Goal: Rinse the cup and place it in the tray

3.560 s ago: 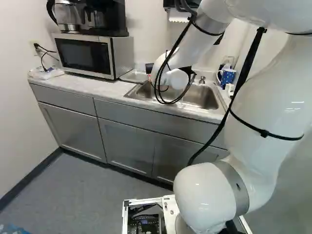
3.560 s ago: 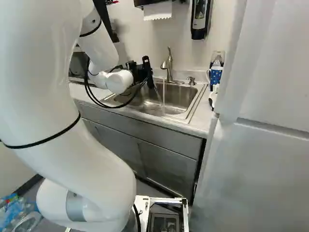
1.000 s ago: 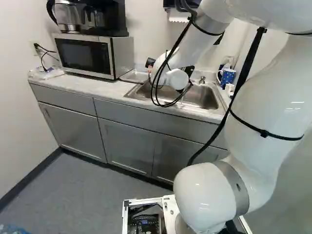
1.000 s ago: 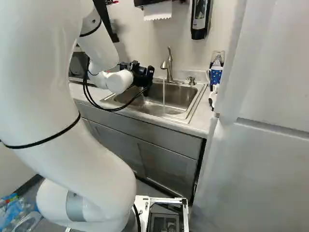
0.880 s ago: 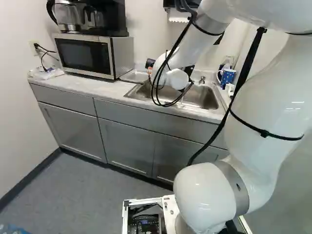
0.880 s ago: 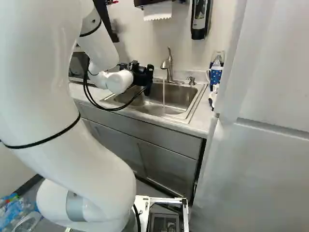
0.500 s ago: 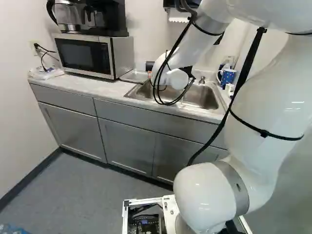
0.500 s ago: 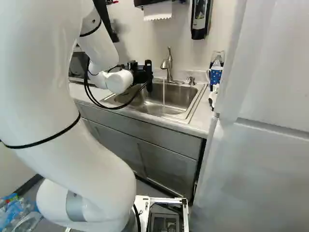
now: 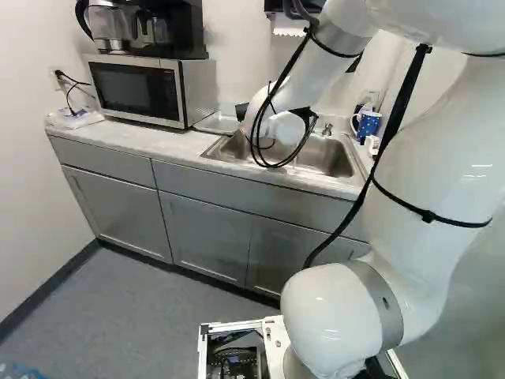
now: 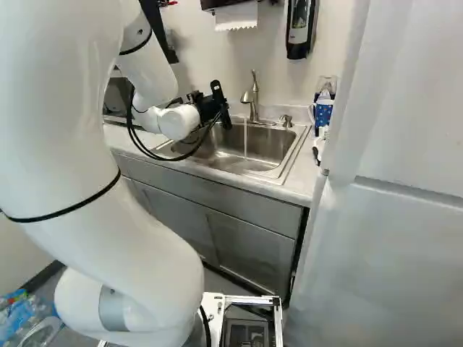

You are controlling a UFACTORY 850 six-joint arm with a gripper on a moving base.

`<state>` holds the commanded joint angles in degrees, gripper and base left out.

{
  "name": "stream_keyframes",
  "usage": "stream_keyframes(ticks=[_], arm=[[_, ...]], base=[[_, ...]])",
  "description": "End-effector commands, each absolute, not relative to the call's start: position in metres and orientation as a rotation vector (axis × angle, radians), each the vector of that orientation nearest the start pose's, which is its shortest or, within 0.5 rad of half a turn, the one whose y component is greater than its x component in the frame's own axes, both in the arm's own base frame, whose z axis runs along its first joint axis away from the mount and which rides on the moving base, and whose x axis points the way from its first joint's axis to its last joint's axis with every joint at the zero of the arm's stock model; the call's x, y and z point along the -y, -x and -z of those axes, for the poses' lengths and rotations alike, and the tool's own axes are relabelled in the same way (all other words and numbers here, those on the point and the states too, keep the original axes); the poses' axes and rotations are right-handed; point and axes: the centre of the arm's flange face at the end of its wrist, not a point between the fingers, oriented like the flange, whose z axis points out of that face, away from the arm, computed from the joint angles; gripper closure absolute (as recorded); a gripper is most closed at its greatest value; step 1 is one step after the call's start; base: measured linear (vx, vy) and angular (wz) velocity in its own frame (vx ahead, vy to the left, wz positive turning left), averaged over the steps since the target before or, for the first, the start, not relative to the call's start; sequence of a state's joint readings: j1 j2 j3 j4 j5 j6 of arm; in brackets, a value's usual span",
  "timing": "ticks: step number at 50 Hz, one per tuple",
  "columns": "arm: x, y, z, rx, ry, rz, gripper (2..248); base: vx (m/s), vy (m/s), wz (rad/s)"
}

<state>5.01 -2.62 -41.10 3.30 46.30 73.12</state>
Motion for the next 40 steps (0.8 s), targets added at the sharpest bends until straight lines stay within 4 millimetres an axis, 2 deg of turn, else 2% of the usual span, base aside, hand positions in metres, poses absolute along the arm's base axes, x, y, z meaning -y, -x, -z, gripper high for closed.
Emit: stream_keyframes(ticks=[40], arm=[[-0.0391,-0.4883,-0.5052,-0.803,1.785,1.593,125]], base=[[0.000,0.000,0.000]])
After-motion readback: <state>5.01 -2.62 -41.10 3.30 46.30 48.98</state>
